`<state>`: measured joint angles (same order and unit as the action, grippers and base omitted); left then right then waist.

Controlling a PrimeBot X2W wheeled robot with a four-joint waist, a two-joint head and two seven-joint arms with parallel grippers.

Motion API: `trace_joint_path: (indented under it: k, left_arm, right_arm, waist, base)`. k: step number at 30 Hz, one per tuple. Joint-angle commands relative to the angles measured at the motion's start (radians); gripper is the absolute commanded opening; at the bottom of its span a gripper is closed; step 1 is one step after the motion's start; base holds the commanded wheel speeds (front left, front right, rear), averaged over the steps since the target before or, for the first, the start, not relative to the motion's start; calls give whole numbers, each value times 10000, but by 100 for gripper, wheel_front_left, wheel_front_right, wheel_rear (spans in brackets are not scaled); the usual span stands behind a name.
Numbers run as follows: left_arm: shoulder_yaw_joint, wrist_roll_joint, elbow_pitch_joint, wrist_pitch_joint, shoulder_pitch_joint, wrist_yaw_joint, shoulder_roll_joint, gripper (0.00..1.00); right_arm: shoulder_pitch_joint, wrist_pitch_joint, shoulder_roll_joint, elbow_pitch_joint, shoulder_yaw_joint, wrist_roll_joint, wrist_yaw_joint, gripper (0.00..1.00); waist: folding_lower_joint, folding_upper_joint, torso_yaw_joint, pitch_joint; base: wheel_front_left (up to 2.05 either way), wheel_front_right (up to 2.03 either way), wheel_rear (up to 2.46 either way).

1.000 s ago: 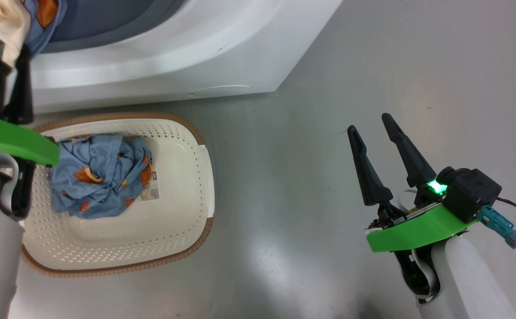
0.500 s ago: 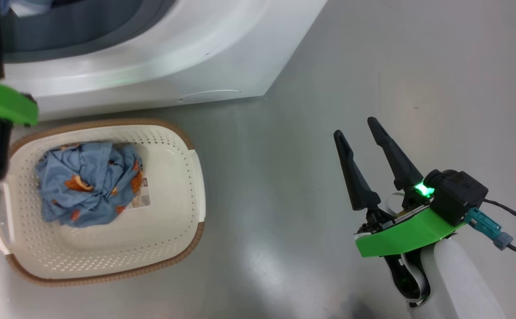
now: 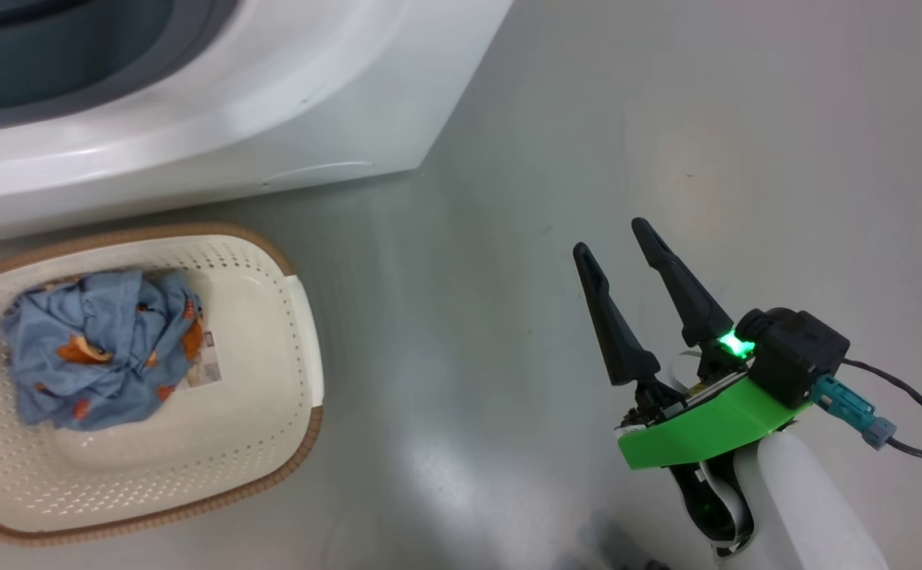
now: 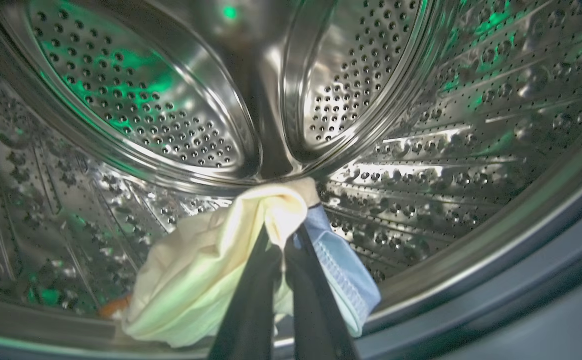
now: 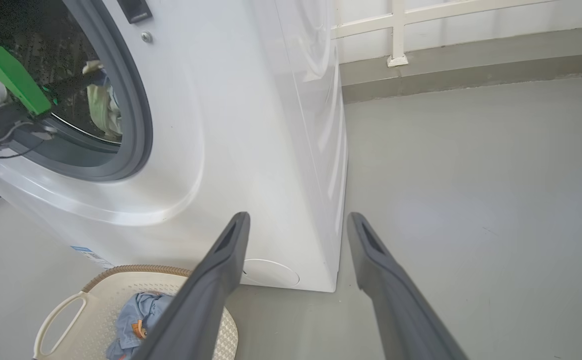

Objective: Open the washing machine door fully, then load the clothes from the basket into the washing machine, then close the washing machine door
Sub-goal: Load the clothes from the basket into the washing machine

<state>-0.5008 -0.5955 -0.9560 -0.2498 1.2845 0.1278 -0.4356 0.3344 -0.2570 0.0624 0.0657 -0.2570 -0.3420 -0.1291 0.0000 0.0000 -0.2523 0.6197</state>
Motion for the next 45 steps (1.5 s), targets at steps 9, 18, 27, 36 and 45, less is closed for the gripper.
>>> trace_joint_path:
  k: [9,18,27,36,45]
  left_arm:
    - [861,730,11,-117,311,-13,-406,0]
    - [-306,76,-1240,147,621,25,-184,51]
    - [-981,-1060,-1159,33,601,27,-166,100]
    - [-924,-2018,-590,-113,172,28,-2,100]
    - [62,-1556,642,-118,-863,28,66,100]
  right_arm:
    - [134,-48,-114,-231,-397,-73,-16,100]
    - [157,-48,-120,-254,-386,-169,-16,100]
    - [234,-48,-121,-226,-303,-111,-16,100]
    - [196,-48,-121,-231,-71,64,-16,100]
    - [128,-48,-52,-254,181,171,-16,100]
  waist:
    - [0,0,-350,256]
    - [0,0,-311,257]
    - [0,0,-42,175]
    - [0,0,325,107]
    - [0,0,698,-67]
  base:
    - [0,0,0]
    - [0,0,0]
    - [0,0,0]
    - [0,0,0]
    - [0,0,0]
